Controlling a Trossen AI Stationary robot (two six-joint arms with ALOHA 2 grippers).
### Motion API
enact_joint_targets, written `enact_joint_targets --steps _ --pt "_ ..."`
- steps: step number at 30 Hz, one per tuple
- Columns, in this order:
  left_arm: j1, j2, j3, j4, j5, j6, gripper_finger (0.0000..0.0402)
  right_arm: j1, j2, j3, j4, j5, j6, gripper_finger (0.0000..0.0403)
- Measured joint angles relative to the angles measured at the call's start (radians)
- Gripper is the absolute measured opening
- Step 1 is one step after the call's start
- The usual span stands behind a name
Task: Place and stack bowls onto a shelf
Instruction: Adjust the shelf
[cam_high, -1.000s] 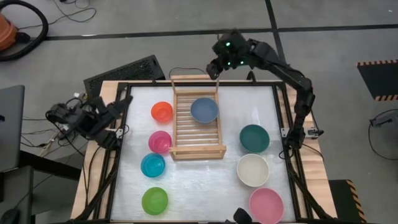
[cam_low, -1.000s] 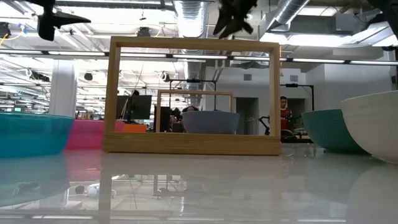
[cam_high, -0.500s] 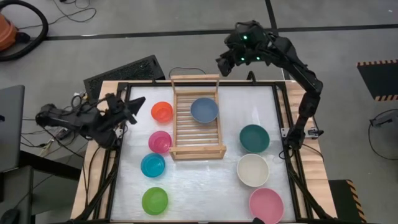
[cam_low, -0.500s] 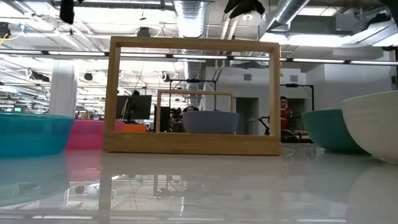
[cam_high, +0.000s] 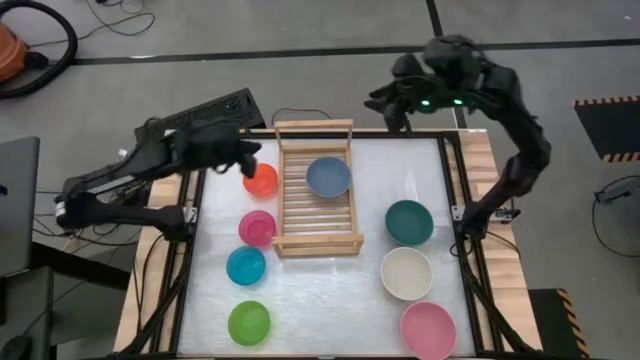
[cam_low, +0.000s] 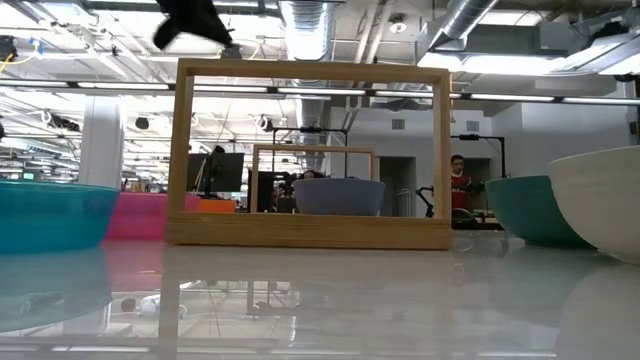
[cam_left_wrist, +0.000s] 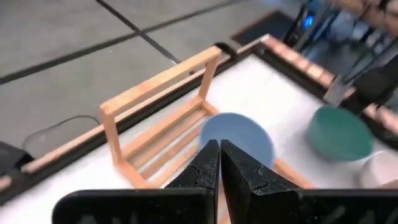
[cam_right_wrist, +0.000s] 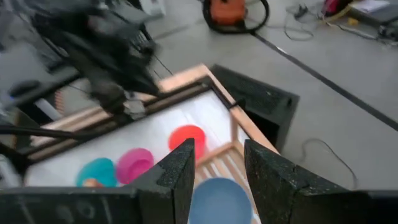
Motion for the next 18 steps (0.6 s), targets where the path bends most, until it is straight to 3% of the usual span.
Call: enact_joint_targets --steps 9,13,18 --pt "0.22 0.27 0.002 0.147 0.335 0.247 0.0 0.091 -0.112 0.0 -0.001 0.002 0.032 0.0163" --pt "0.26 0.373 0.002 0.171 0.379 0.301 0.0 0.133 -0.134 0.0 -0.001 0.002 0.032 0.0163" --pt "0.272 0.467 0.002 0.216 0.359 0.338 0.0 0.163 -0.134 0.0 -0.003 0.033 0.032 0.0163"
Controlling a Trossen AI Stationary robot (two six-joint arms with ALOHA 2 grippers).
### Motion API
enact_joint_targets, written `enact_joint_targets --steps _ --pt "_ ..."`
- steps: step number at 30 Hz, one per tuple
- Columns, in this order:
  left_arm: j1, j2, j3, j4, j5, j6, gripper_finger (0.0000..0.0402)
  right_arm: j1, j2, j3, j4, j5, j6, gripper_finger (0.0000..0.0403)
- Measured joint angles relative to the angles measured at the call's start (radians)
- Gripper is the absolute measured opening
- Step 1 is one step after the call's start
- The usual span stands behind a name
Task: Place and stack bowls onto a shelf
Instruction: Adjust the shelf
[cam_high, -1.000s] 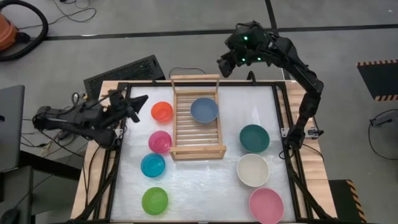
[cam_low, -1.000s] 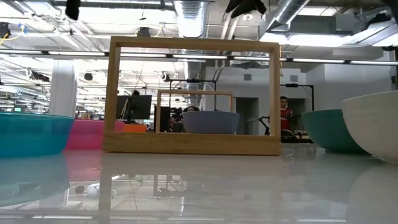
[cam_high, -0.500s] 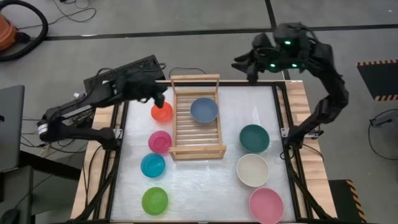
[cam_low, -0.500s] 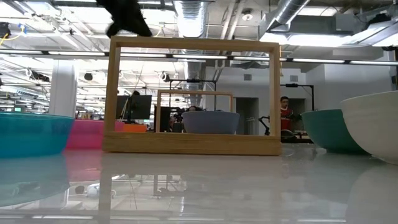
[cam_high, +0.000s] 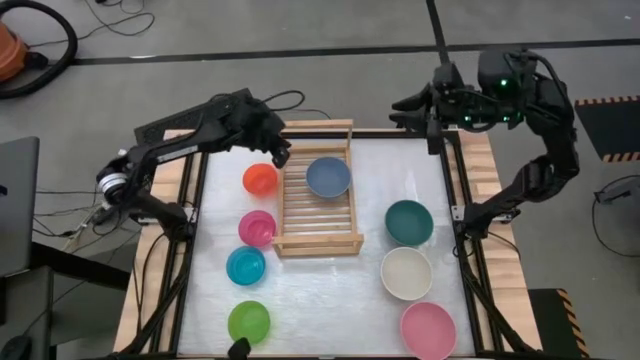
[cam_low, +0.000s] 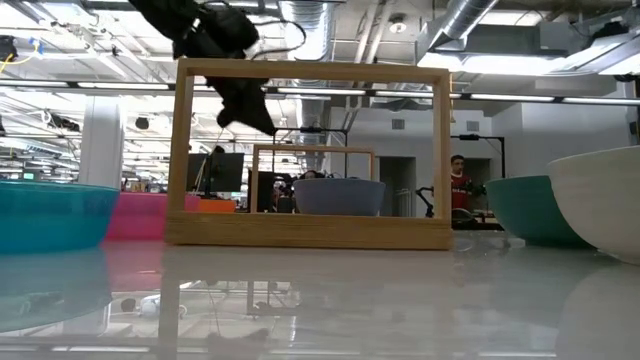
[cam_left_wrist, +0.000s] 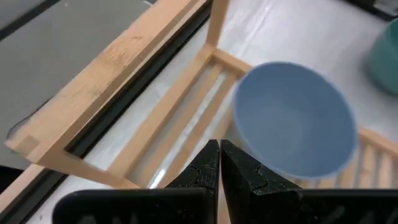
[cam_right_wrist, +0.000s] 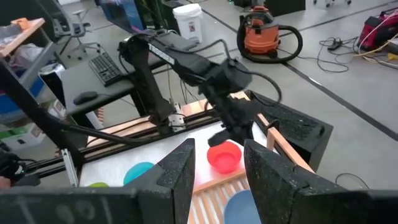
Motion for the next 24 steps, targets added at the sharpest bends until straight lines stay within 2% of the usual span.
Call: enact_joint_targets --steps 10,18,24 --pt "0.008 0.027 0.0 0.067 -0.221 -0.014 0.0 0.002 0.023 -0.001 -0.02 0.003 -0.001 0.0163" --pt "0.033 0.058 0.002 0.168 -0.197 -0.021 0.0 0.003 0.042 0.0 -0.032 0.003 -0.011 0.0163" --pt "0.037 0.058 0.001 0.168 -0.142 -0.031 0.0 0.003 0.053 0.0 -0.035 0.003 -0.011 0.0163"
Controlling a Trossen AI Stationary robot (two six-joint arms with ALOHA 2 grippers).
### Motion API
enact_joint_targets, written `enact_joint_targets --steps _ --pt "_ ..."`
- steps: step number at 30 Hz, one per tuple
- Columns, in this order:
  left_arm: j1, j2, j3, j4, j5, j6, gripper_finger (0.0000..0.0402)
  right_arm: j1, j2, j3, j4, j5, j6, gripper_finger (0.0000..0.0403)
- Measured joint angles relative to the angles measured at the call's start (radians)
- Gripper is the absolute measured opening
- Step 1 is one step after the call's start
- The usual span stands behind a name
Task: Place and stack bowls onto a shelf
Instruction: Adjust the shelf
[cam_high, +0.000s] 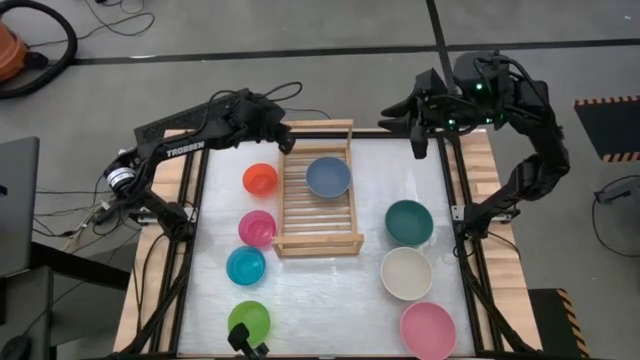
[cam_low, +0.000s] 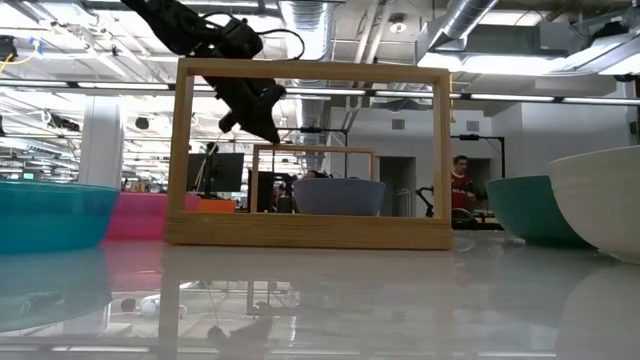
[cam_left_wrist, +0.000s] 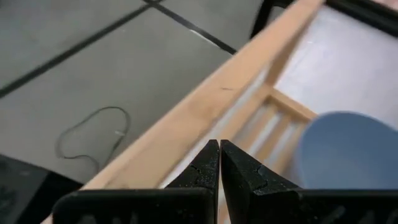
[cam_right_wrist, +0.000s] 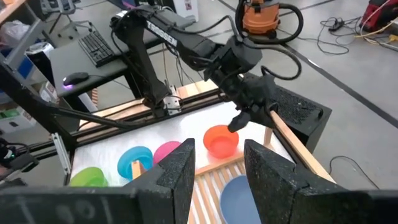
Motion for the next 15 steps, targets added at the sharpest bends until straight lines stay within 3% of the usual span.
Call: enact_joint_targets --steps 6,15 --pt "-0.026 -0.009 0.086 -0.045 0.125 0.021 0.0 0.0 0.0 0.0 0.0 0.0 0.0 0.0163" --pt "-0.035 0.159 0.254 -0.243 0.162 0.051 0.0 -0.001 0.0 0.0 0.001 0.0 -0.005 0.0163"
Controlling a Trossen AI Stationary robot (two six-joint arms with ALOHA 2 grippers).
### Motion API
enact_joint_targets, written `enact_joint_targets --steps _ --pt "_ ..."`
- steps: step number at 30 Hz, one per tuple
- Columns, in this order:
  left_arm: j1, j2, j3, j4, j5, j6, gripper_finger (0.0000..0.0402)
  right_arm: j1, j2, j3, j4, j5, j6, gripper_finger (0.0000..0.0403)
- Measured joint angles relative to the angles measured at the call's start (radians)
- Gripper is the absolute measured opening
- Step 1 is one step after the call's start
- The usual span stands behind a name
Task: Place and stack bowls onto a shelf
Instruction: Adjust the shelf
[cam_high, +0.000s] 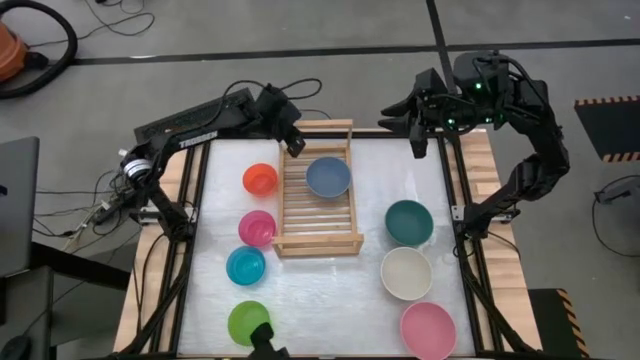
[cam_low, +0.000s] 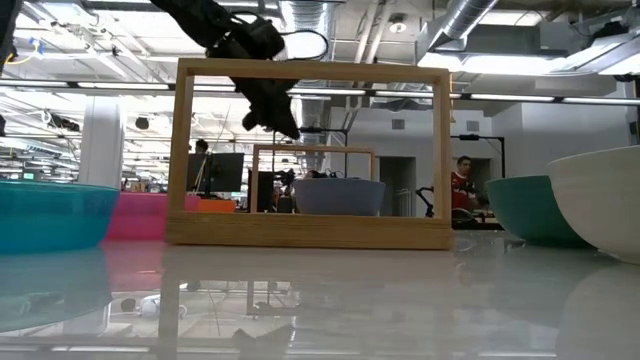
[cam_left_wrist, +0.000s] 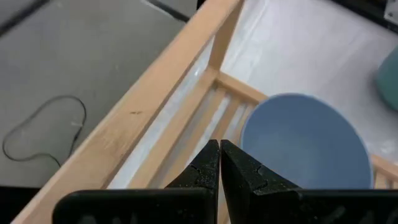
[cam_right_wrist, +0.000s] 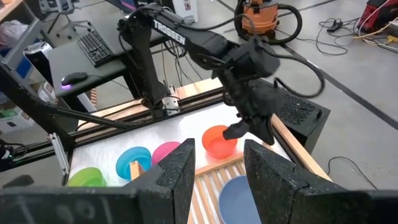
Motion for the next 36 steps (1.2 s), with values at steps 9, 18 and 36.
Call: enact_joint_targets --steps 9,18,36 --pt "-0.003 0.069 0.061 0.002 -0.055 0.04 0.0 0.001 0.0 0.0 0.0 0.0 -0.001 0.0163" --pt "-0.002 0.082 0.06 0.016 -0.13 0.08 0.0 0.01 0.0 -0.012 -0.01 0.0 -0.003 0.0163" --pt "0.001 0.086 0.06 0.078 -0.236 0.168 0.0 0.01 0.0 -0.012 -0.012 0.0 -0.002 0.0163"
